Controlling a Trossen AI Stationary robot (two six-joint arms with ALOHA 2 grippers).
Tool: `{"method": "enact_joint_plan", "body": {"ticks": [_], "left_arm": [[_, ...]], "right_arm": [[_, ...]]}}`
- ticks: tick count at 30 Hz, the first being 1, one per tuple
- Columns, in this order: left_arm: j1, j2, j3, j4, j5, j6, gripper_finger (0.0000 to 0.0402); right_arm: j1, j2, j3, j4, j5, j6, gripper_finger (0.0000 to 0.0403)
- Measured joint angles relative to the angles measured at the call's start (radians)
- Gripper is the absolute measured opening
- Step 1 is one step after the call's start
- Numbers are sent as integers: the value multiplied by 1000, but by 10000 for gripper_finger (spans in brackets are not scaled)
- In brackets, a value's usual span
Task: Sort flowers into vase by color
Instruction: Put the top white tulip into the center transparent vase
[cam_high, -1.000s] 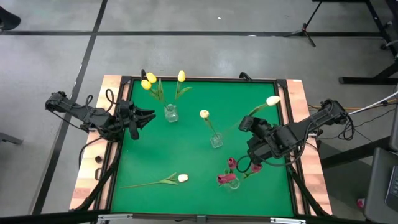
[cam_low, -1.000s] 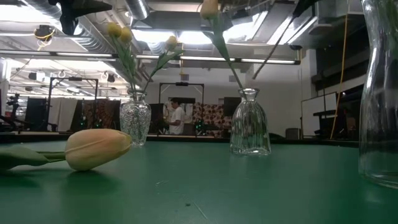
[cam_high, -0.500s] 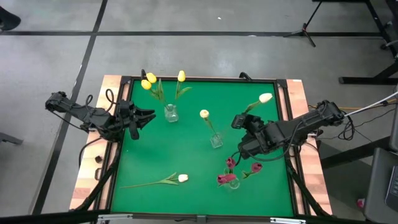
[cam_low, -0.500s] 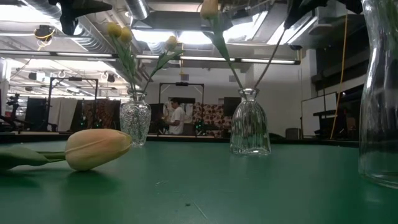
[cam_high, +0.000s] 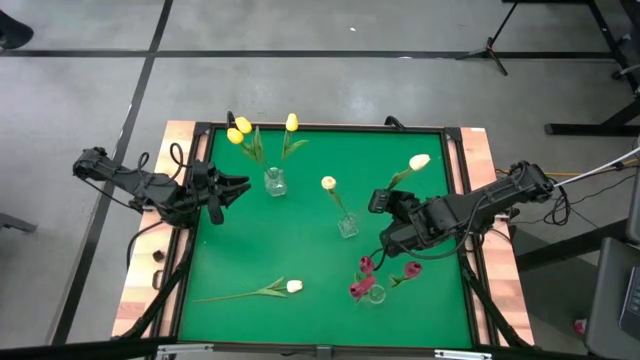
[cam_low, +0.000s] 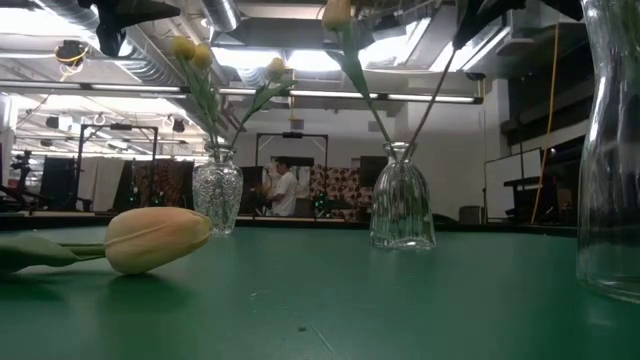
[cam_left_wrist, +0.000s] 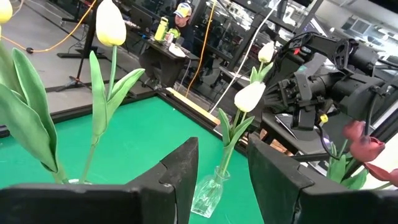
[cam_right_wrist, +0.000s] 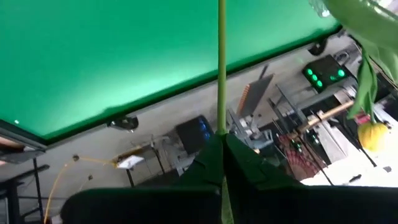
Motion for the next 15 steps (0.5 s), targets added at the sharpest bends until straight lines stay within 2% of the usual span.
{"method": "enact_joint_plan", "body": {"ticks": [5, 10, 15], "left_arm": [[0, 0, 0, 0, 0, 0, 135], [0, 0, 0, 0, 0, 0, 135], [0, 0, 0, 0, 0, 0, 135]], "right_arm": [[0, 0, 0, -2, -15, 1, 7], [0, 0, 0, -2, -74, 12, 8], [0, 0, 0, -2, -77, 12, 9]]}}
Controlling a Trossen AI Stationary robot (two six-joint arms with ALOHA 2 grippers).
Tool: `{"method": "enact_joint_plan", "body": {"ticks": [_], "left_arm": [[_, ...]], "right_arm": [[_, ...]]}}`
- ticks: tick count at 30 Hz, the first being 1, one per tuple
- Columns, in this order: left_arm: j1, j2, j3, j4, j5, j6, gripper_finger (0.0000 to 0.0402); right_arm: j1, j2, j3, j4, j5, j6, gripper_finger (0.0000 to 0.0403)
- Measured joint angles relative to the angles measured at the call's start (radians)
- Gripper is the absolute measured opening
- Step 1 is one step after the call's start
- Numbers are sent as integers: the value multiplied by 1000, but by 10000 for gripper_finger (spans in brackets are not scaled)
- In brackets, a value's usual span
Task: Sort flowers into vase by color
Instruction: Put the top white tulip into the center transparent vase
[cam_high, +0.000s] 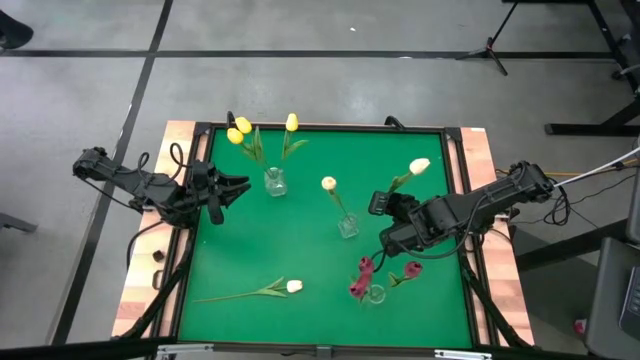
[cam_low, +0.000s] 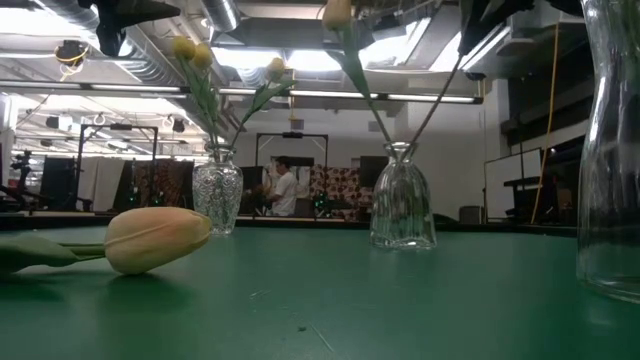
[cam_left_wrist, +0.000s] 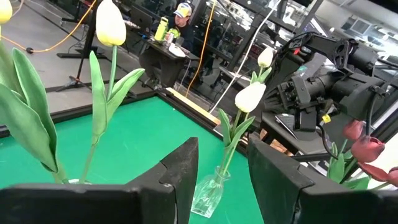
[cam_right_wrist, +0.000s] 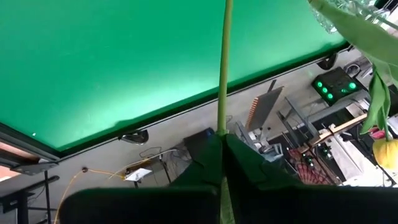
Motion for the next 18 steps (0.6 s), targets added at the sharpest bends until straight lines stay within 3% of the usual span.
{"method": "enact_joint_plan", "body": {"ticks": [18], "left_arm": [[0, 0, 0, 0, 0, 0, 135]], "right_arm": [[0, 0, 0, 45, 41, 28, 21]]}}
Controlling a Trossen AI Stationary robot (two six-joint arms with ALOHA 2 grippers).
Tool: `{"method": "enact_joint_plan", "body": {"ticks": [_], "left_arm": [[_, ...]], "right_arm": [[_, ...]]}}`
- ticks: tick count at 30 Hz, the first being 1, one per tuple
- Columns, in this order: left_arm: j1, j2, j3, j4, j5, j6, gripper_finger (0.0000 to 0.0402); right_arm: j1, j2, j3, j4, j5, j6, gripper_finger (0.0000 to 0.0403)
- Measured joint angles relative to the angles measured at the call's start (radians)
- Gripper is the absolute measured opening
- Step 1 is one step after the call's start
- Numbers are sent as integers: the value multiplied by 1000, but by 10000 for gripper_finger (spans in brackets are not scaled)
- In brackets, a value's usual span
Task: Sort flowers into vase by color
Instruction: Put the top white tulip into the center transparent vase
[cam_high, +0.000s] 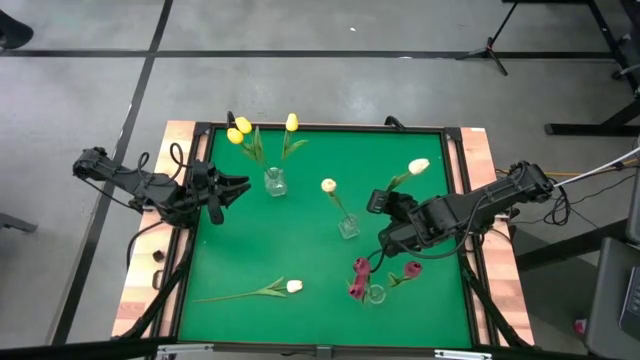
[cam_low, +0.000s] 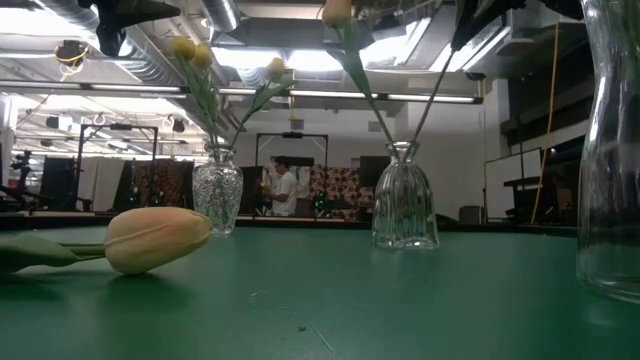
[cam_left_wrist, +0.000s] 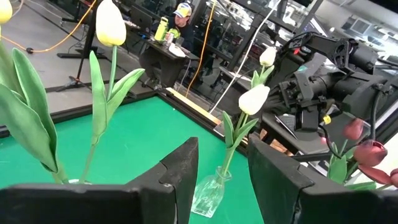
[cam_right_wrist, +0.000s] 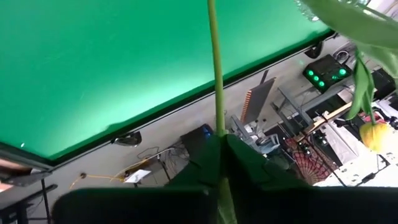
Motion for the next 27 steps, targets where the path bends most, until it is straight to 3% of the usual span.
{"method": "enact_joint_plan", "body": {"ticks": [13, 20, 27], "left_arm": [[0, 0, 0, 0, 0, 7, 135], [0, 0, 0, 0, 0, 7, 135], [0, 0, 0, 0, 0, 7, 135]], "right_arm": [[0, 0, 0, 10, 2, 44, 125], [0, -4, 0, 11, 61, 46, 144], [0, -28, 0, 37, 34, 92, 146]]}}
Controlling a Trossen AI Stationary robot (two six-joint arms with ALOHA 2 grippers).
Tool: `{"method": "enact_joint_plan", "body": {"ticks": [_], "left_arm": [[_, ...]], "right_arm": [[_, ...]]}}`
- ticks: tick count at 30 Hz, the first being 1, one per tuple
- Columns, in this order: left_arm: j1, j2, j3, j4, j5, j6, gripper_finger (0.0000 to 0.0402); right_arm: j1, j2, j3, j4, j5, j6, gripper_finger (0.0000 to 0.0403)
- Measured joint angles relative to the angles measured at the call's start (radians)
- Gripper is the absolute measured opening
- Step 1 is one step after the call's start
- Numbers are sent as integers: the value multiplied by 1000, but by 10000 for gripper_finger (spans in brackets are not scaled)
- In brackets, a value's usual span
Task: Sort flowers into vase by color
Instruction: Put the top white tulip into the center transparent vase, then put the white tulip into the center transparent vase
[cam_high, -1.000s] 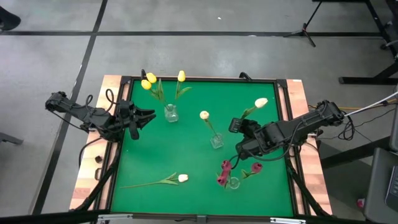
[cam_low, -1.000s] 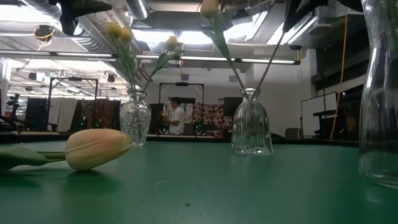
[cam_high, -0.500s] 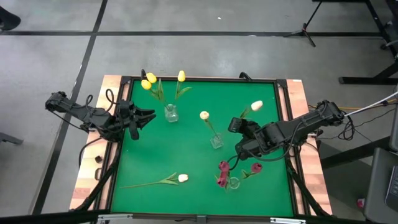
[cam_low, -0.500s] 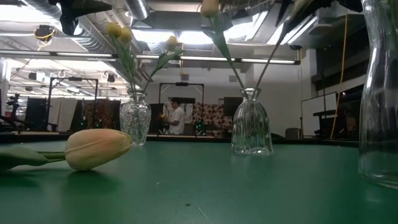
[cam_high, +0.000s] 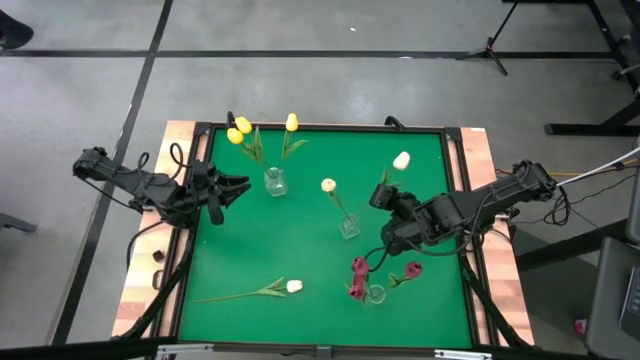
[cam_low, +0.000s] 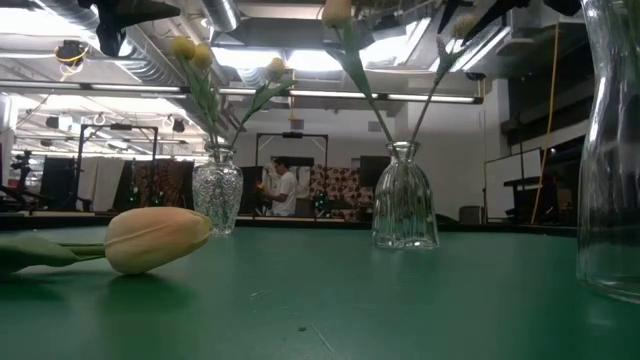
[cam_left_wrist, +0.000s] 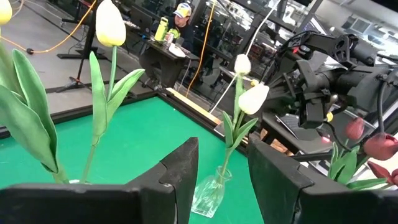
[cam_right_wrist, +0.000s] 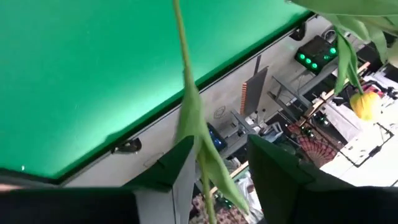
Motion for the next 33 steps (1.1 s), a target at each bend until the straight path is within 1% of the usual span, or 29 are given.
{"method": "enact_joint_plan", "body": {"ticks": [5, 9, 12, 15, 17, 20, 25, 29, 33], "left_arm": [[0, 0, 0, 0, -4, 0, 135], [0, 0, 0, 0, -9, 0, 135], [0, 11, 0, 0, 9, 15, 135], [0, 51, 1, -23, 49, 30, 135], [0, 95, 1, -25, 83, 32, 135], [-2, 175, 1, -24, 170, 18, 135], [-50, 322, 0, -24, 321, -90, 135], [-141, 438, 24, -27, 346, -153, 135], [-256, 543, 91, -24, 332, -162, 135]], "right_arm": [[0, -11, 0, 14, -8, 66, 145], [0, -43, 0, 30, -8, 144, 145], [0, -90, 0, 40, -7, 230, 145], [1, -154, 0, 49, -1, 316, 145], [1, -198, 0, 51, 0, 369, 145], [1, -261, 0, 60, 1, 457, 145], [1, -337, 0, 82, -15, 605, 145], [1, -371, 0, 73, -40, 705, 145], [1, -380, 0, 71, -72, 739, 145]]}}
